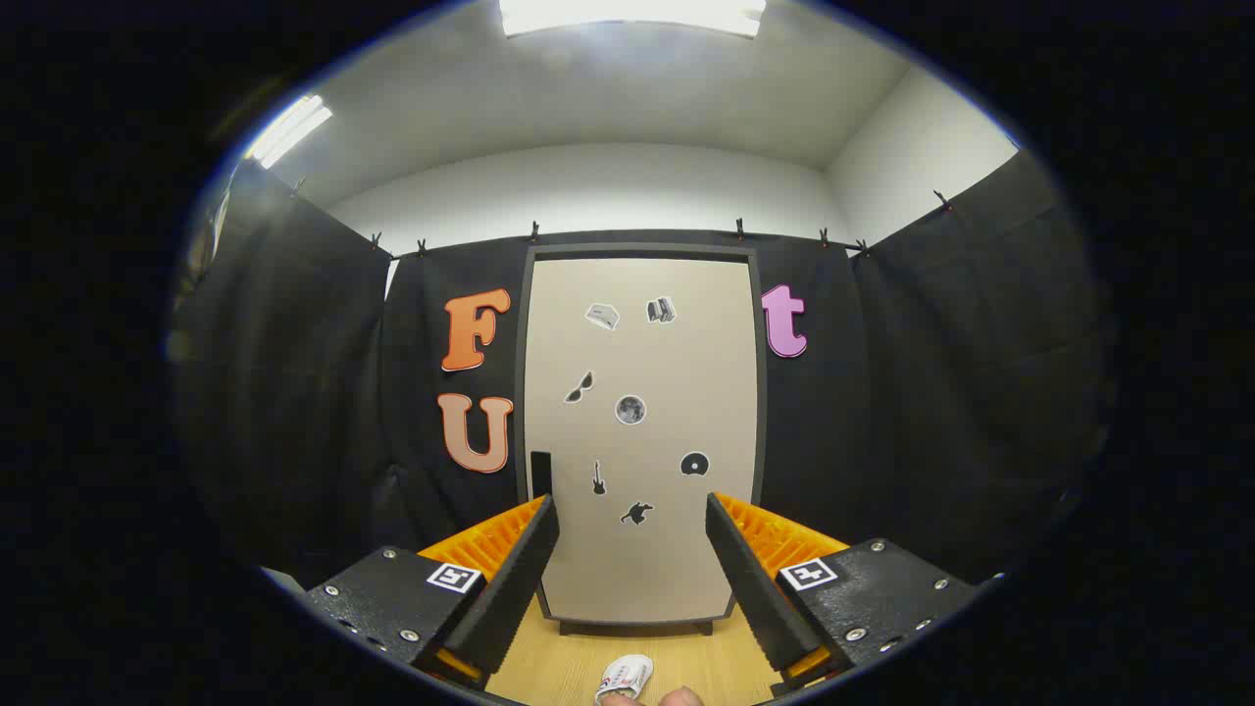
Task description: Open the shoe cabinet door, grab the shoes and put them into the shoe cabinet, then close the shoe cabinet door.
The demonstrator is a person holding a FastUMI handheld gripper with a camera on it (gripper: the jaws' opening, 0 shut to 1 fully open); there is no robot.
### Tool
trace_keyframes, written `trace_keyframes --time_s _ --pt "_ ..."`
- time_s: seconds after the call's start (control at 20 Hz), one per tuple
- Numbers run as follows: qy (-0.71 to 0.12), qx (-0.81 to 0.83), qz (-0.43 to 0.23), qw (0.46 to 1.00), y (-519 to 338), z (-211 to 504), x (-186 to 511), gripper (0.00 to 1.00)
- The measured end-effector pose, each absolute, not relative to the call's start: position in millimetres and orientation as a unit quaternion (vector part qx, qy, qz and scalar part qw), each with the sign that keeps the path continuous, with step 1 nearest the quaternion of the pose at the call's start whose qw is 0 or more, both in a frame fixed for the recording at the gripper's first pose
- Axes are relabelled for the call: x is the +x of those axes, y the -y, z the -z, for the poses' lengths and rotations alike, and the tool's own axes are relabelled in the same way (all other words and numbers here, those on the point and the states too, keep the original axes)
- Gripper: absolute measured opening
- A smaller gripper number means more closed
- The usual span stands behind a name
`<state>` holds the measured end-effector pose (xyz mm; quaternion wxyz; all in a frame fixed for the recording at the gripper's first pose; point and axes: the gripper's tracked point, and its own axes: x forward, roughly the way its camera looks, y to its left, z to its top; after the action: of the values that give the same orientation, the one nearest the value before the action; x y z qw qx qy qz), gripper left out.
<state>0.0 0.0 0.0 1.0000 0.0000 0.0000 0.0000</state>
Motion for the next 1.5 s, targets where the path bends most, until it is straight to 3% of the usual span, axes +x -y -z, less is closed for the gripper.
trace_keyframes --time_s 0.9,1.5 --pt "-0.006 0.01 -0.006 1.0 -41 9 30 0.95" --pt "-0.03 0.013 -0.013 0.999 -94 47 112 0.95"
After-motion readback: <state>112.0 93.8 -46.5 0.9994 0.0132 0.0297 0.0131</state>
